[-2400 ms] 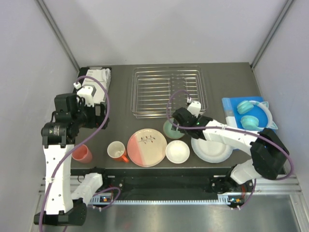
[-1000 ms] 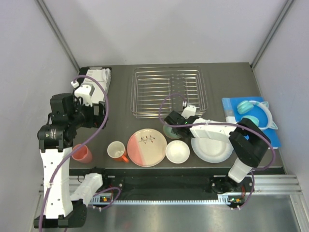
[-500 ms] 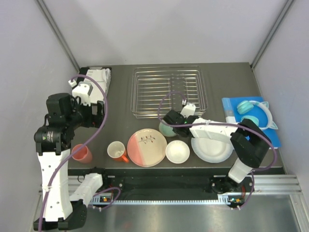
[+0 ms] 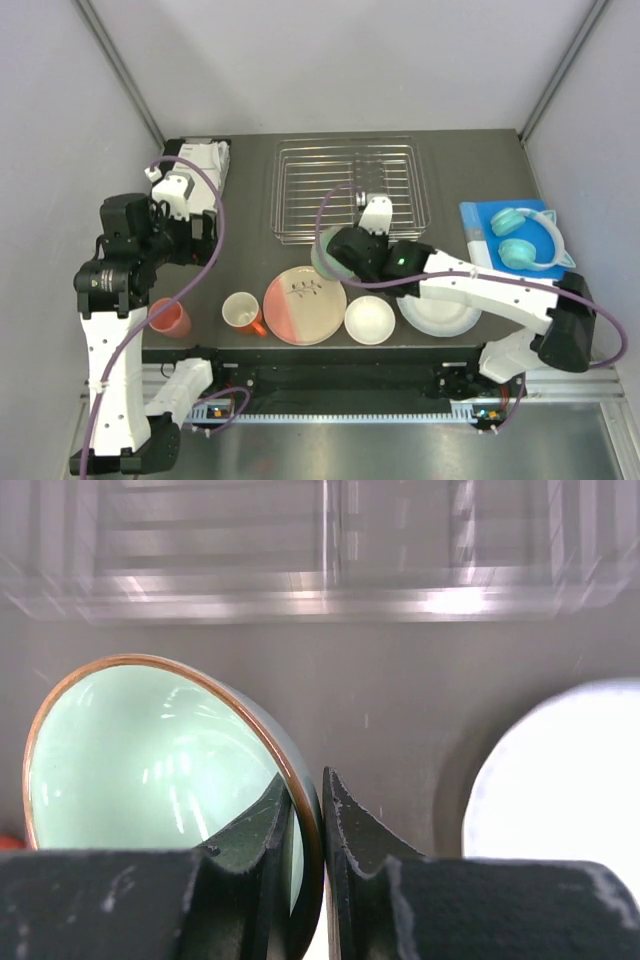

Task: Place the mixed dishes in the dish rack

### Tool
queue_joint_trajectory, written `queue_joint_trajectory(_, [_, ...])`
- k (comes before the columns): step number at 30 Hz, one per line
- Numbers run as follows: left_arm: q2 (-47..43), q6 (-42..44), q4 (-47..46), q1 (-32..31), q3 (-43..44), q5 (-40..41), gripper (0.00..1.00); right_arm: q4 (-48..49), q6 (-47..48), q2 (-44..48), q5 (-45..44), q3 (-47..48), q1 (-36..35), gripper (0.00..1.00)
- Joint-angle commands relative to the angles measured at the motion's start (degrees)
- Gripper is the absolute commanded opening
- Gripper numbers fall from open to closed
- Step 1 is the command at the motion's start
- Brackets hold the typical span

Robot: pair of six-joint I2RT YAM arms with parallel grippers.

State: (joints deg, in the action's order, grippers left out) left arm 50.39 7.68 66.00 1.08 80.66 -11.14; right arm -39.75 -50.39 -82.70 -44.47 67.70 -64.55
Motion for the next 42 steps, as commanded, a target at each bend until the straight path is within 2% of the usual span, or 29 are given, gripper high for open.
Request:
queue_joint_trajectory(1, [-0.38,0.67,-2.54,0.15,-0.86,0.41,0.99,0.29,10.3,4.74,-9.66,10.07,2.93,0.0])
queue_joint_trajectory(3, [-0.38,0.58,-2.54,0.06,-1.03,0.41,0.99,0.02,15.55,3.52,-12.65,14.37,5.13,0.0])
queue_joint_trajectory(9, [-1.17,0.93,-2.71,0.15,-2.09,0.59,0.99,-0.24,26.55,-4.55,-20.91,24.05,17.87,0.0])
queue_joint_trajectory(11, [-1.35,0.93,-3.24,0.15,-2.88,0.42,0.99,0.28,27.97,-7.2,-28.25,27.11,20.87,0.0])
queue_joint_trajectory(12, [-1.26,0.93,-3.5,0.15,-3.23,0.15,0.99,1.85,32.33,-9.57,-30.48,27.74,21.48,0.0])
queue_joint_trajectory(14, [-1.26,0.84,-4.03,0.15,-4.28,-0.64,0.99,12.64,40.24,-11.69,-37.22,27.58,22.89,0.0])
queue_joint_trajectory(15, [-1.0,0.84,-4.12,0.06,-4.63,-0.64,0.99,18.33,49.33,-13.61,-38.75,27.22,23.33,0.0])
queue_joint_trajectory(19, [-1.08,1.46,-3.95,0.15,-5.25,0.41,0.99,42.59,69.68,-17.05,-39.9,24.77,25.53,0.0])
queue_joint_trajectory(20, [-1.35,1.72,-3.95,0.15,-5.43,0.76,0.99,58.05,75.12,-17.76,-40.34,22.15,25.79,0.0])
queue_joint_trajectory(21, [-1.44,2.24,-3.95,0.15,-5.86,0.94,0.99,66.38,88.31,-19.59,-40.52,20.73,25.97,0.0])
queue_joint_trajectory(23, [-2.05,2.77,-4.21,0.15,-6.39,1.29,0.99,85.01,102.7,-22.67,-41.05,18.97,26.5,0.0])
queue_joint_trajectory(24, [-2.14,2.78,-4.38,0.06,-7.0,1.47,0.99,102.59,117.39,-27.04,-41.05,19.39,26.67,0.0])
queue_joint_trajectory(26, [-2.23,2.34,-4.74,0.06,-7.8,1.38,0.99,118.51,132.67,-32.33,-41.4,22.45,27.55,0.0])
queue_joint_trajectory(29, [-1.7,2.25,-5.26,0.06,-8.59,0.59,0.99,117.7,133.96,-38.04,-42.02,25.02,29.13,0.0])
queue_joint_trajectory(30, [-1.53,2.34,-5.18,0.15,-8.59,0.59,0.99,121.8,136.15,-39.46,-42.02,25.72,29.31,0.0])
queue_joint_trajectory(31, [-1.26,2.51,-5.18,0.15,-8.59,0.68,0.99,121.05,136.52,-40.43,-42.54,26.77,29.66,0.0])
queue_joint_trajectory(33, [-1.09,3.04,-5.7,0.15,-8.77,1.03,0.99,118.07,132.93,-42.1,-42.81,27.3,30.19,0.0])
queue_joint_trajectory(42, [-0.21,3.04,-7.37,0.15,-11.05,0.68,0.99,114.63,130.64,-48.43,-43.6,33.72,31.59,0.0])
